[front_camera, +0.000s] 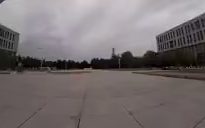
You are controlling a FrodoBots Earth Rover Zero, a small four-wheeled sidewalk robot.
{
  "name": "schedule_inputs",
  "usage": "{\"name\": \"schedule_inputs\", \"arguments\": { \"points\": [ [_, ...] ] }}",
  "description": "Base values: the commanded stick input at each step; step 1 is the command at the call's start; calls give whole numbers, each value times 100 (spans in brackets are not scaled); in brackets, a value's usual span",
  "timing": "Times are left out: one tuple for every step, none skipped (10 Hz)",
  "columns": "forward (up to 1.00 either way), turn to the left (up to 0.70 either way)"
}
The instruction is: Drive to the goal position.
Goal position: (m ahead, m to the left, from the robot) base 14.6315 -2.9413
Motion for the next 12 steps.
{"name": "schedule_inputs", "arguments": {
  "points": [
    [70, 0],
    [70, 0],
    [70, 0],
    [70, 0],
    [70, 0],
    [70, 0],
    [70, 0],
    [70, 0],
    [70, 0],
    [70, 0],
    [70, 0],
    [70, 0]
  ]
}}
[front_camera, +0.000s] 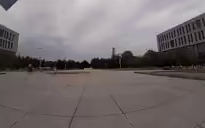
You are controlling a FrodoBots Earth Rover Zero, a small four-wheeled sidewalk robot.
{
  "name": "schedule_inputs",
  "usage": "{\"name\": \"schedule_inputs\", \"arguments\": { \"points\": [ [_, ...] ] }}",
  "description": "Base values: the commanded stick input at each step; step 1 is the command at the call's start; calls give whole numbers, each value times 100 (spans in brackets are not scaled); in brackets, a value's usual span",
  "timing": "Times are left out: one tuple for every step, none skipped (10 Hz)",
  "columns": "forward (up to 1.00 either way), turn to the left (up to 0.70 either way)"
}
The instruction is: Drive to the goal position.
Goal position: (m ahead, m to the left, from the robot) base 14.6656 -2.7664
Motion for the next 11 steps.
{"name": "schedule_inputs", "arguments": {
  "points": [
    [70, 0],
    [70, 0],
    [70, 0],
    [70, 0],
    [70, 0],
    [70, 0],
    [70, 0],
    [70, 0],
    [70, 0],
    [70, 0],
    [70, 0]
  ]
}}
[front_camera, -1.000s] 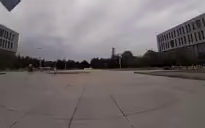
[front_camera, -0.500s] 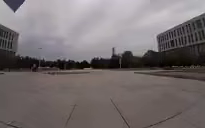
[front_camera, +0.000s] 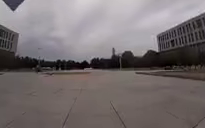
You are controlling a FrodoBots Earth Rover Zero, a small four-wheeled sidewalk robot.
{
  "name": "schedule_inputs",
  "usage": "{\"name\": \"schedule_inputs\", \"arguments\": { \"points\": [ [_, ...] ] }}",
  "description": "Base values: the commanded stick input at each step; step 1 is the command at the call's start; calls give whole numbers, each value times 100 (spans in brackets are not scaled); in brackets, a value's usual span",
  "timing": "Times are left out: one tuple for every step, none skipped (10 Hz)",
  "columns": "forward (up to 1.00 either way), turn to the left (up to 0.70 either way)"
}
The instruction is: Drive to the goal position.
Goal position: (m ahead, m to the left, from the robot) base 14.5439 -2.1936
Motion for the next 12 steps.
{"name": "schedule_inputs", "arguments": {
  "points": [
    [70, 0],
    [70, 0],
    [70, 0],
    [70, 0],
    [70, 0],
    [70, 0],
    [70, 0],
    [70, 0],
    [70, 0],
    [70, 0],
    [70, 0],
    [70, 0]
  ]
}}
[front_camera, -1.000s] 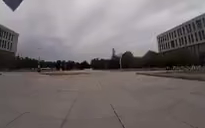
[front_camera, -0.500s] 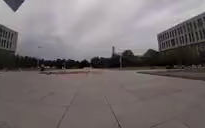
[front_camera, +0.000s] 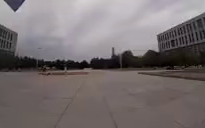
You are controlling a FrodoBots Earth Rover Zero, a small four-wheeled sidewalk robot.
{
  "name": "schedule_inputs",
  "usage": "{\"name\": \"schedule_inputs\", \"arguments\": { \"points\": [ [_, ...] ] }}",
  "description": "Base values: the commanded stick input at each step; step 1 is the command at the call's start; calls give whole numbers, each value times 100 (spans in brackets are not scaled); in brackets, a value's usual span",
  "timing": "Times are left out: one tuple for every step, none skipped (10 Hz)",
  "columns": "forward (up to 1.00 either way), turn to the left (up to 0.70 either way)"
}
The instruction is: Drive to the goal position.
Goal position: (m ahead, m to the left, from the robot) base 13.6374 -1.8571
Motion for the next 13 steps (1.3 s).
{"name": "schedule_inputs", "arguments": {
  "points": [
    [70, 0],
    [70, 0],
    [70, 0],
    [70, 0],
    [70, 0],
    [70, 0],
    [70, 0],
    [70, 0],
    [70, 0],
    [70, 0],
    [70, 0],
    [70, 0],
    [70, 0]
  ]
}}
